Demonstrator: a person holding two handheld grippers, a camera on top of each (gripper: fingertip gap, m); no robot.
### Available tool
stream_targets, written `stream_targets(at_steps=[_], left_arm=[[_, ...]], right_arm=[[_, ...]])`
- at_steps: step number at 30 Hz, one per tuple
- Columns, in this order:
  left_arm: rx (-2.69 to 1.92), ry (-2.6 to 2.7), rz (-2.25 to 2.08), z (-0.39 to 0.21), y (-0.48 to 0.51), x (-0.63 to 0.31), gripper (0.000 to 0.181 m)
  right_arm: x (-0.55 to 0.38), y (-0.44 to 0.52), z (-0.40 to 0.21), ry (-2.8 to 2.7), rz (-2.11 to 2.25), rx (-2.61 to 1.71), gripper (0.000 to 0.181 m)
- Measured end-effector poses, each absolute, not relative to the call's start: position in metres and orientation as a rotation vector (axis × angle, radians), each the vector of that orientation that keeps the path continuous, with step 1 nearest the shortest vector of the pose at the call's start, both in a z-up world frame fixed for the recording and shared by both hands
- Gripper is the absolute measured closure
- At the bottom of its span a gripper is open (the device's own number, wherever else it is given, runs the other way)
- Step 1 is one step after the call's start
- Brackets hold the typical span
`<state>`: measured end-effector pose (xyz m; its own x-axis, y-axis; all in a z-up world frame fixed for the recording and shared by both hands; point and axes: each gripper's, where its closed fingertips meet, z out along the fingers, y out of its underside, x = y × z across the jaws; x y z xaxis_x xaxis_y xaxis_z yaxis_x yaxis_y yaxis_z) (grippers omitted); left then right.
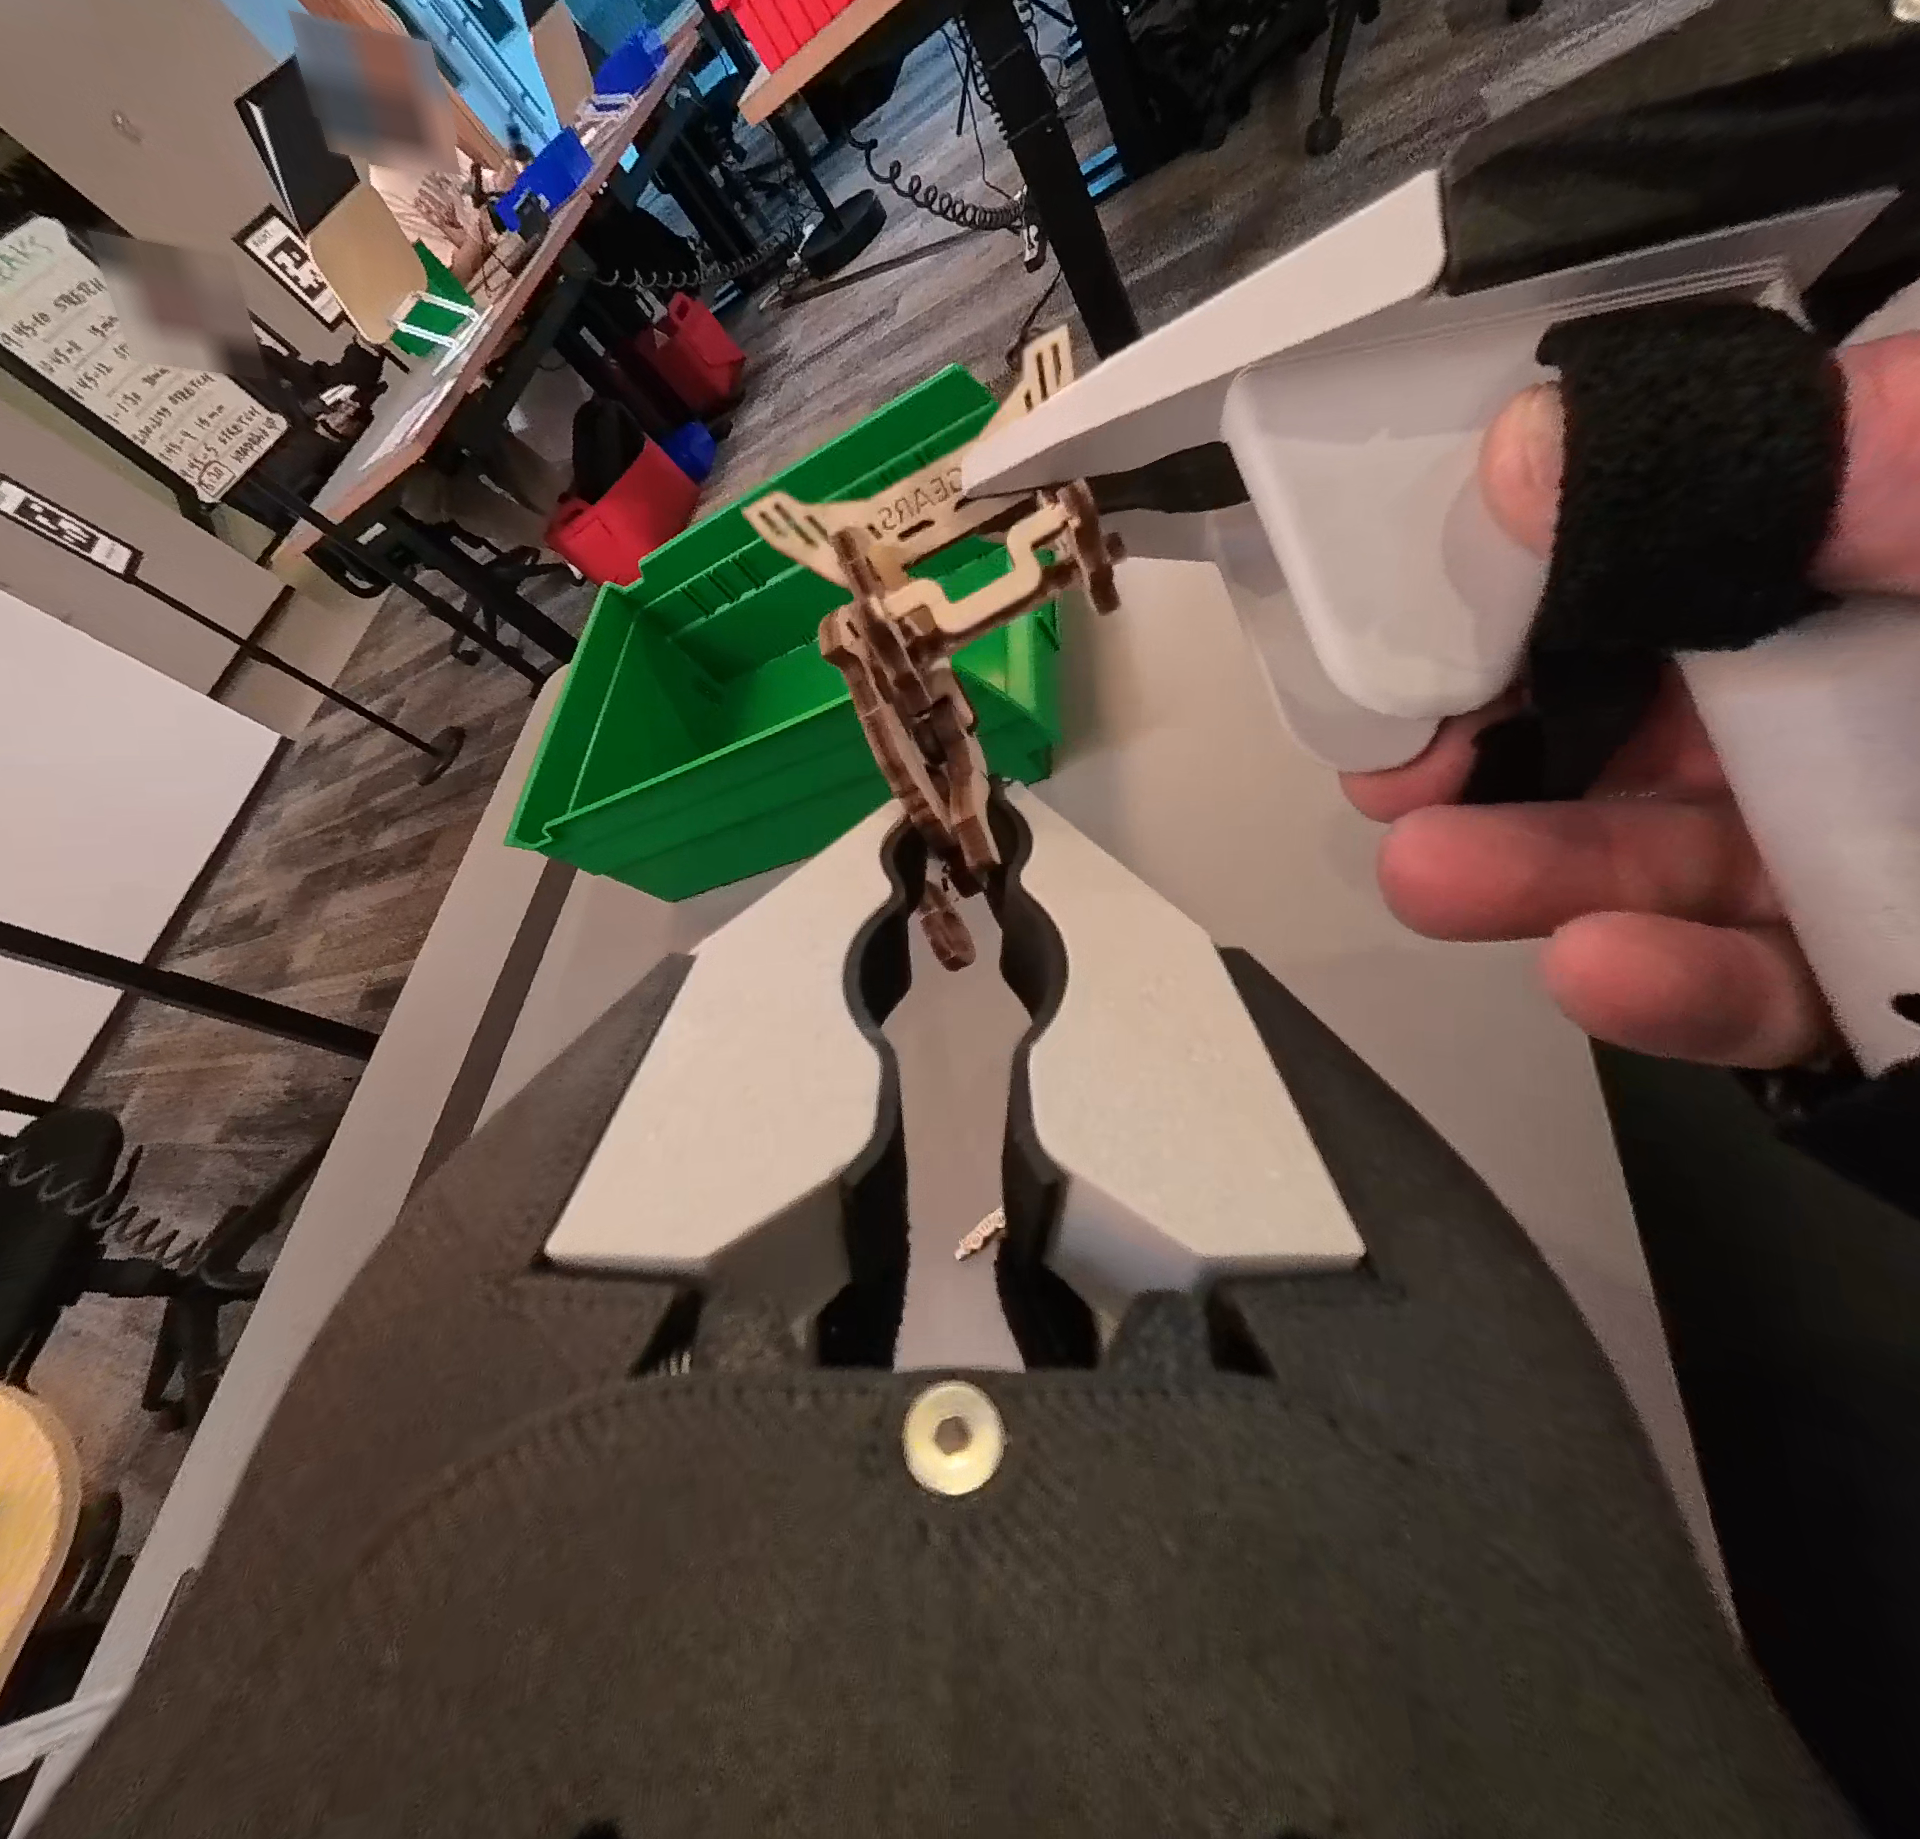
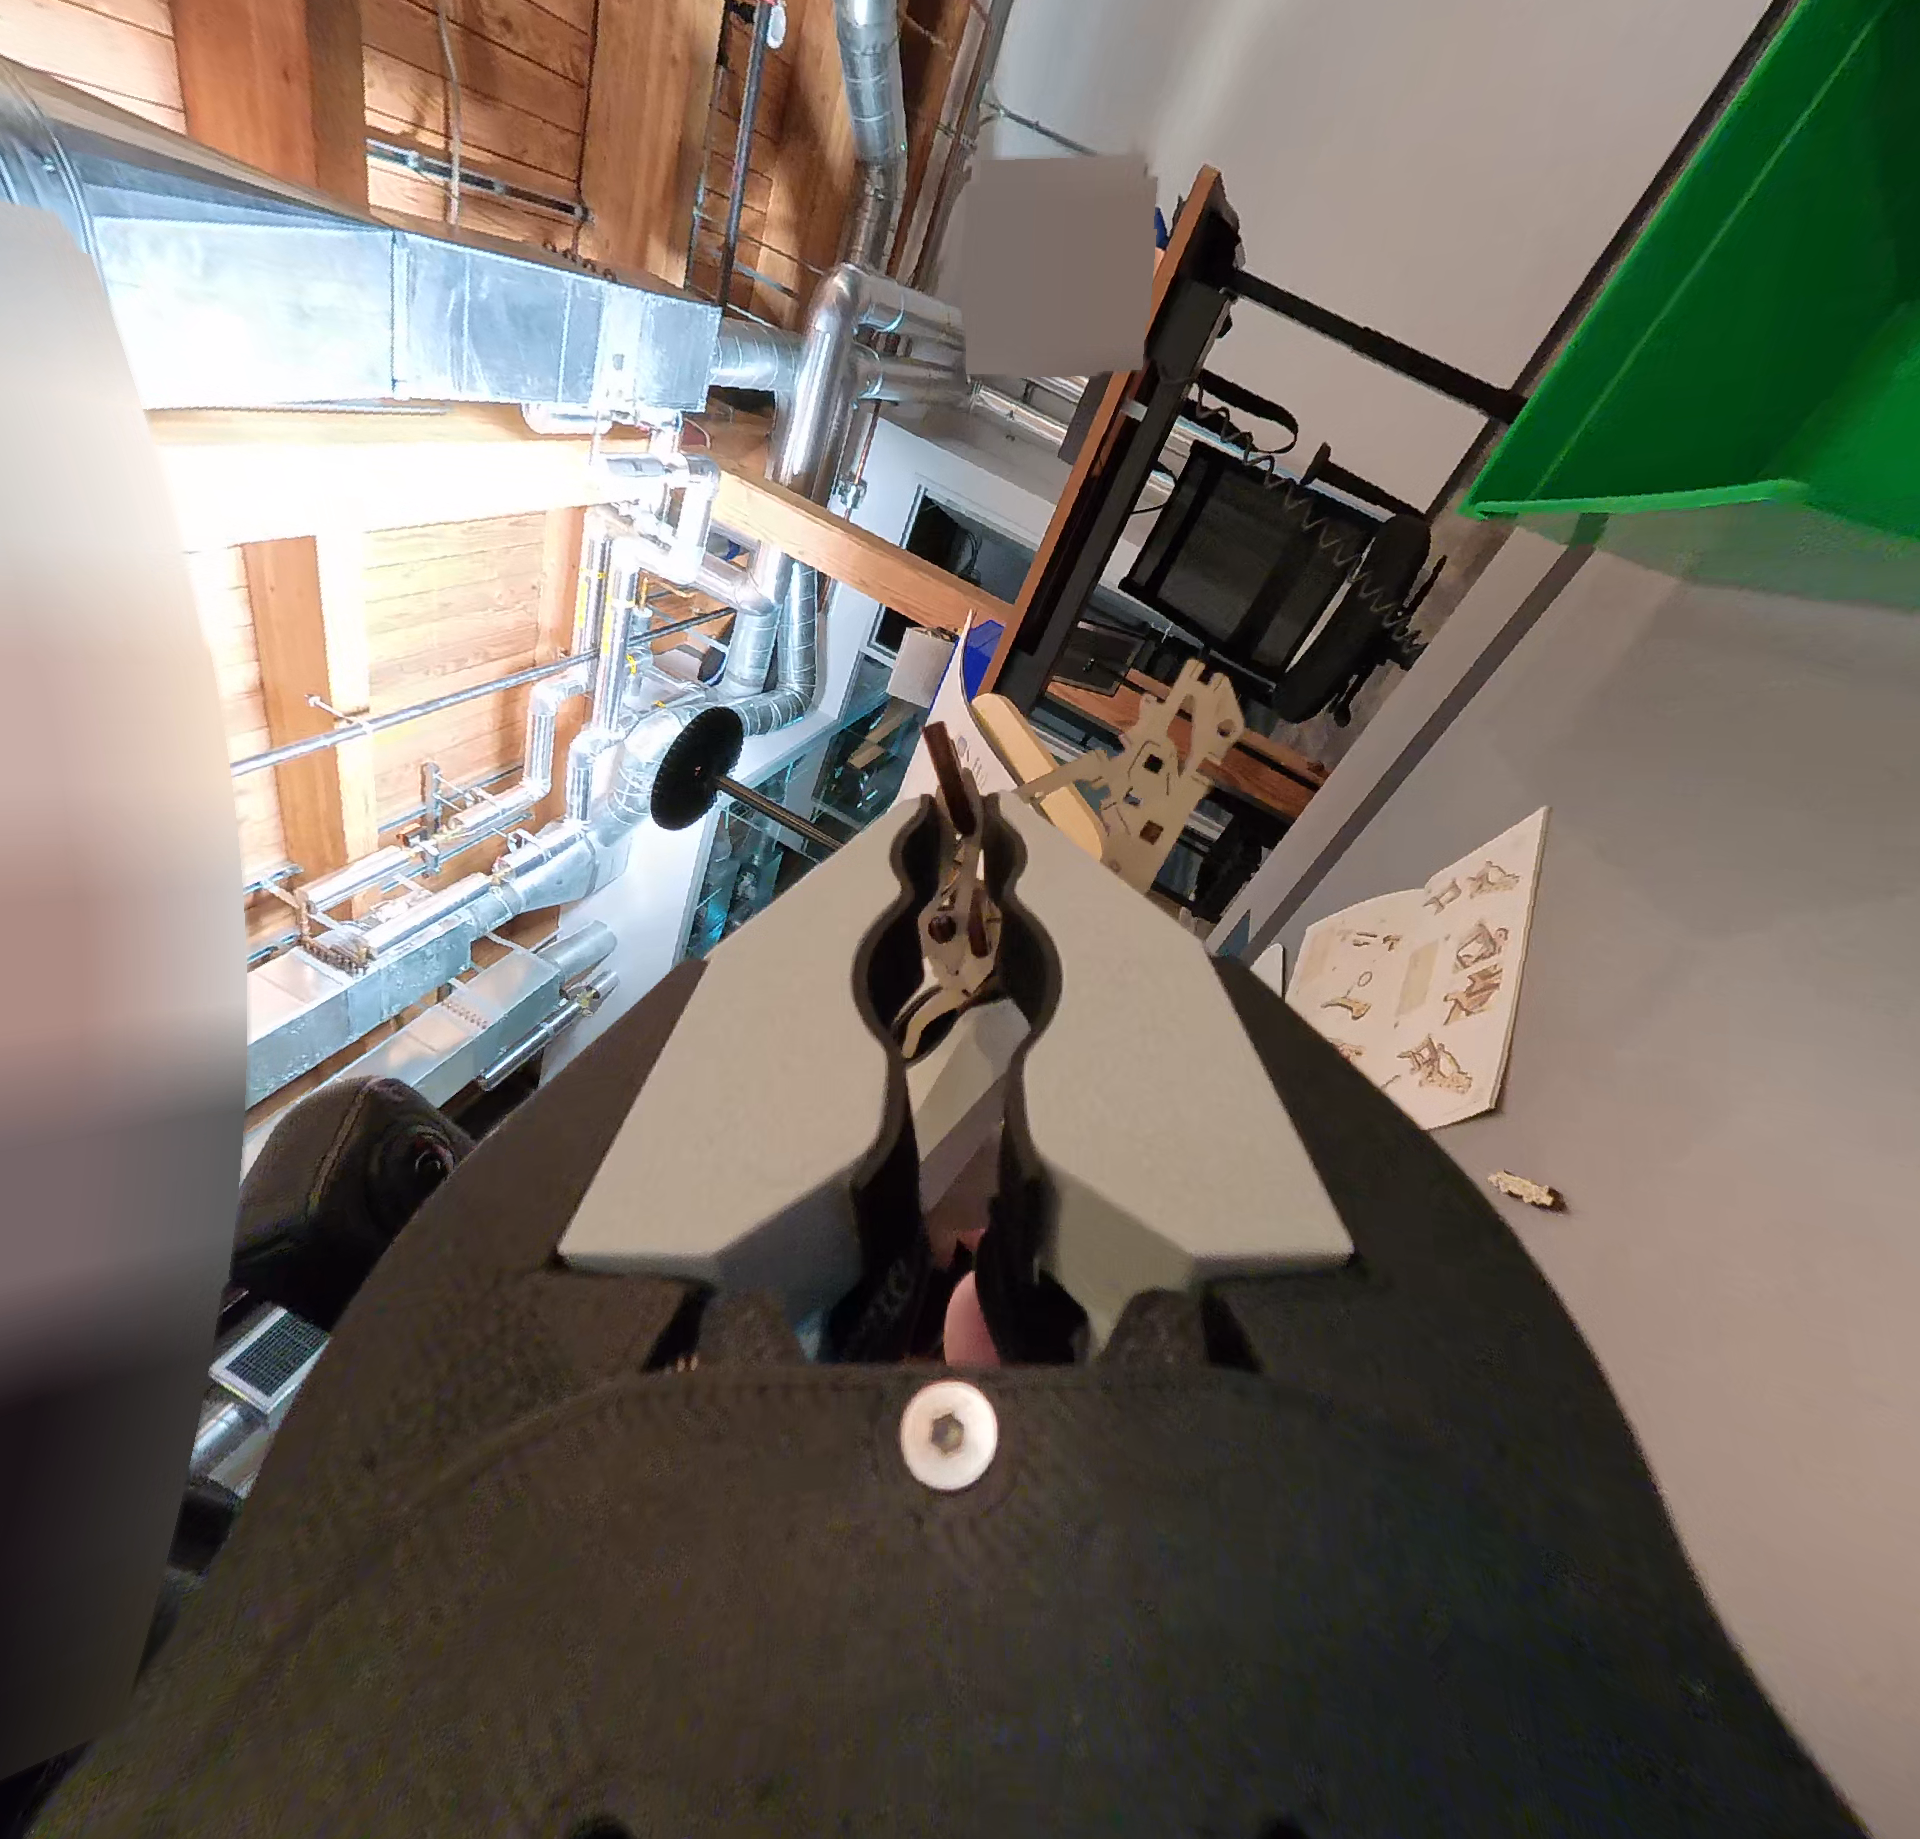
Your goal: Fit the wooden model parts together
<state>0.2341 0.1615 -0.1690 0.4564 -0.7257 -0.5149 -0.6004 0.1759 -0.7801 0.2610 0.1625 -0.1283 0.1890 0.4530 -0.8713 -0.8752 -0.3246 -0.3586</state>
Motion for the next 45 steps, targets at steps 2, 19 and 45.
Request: stream_targets(at_steps=[2,19,45], left_arm=[[-1.509,1.221,-0.13,-0.17,0.162,0.234,0.173],[-1.471,1.249,-0.033,-0.177,0.168,0.244,0.173],[-1.733,1.25,-0.088,-0.271,0.18,0.185,0.168]], right_arm=[[0.26,0.162,-0.129,0.453,1.424,-1.299,0.177],[0.27,0.167,-0.142,0.561,1.435,-1.278,0.177],[0.209,0.198,-0.233,0.662,1.512,-1.514,0.177]])
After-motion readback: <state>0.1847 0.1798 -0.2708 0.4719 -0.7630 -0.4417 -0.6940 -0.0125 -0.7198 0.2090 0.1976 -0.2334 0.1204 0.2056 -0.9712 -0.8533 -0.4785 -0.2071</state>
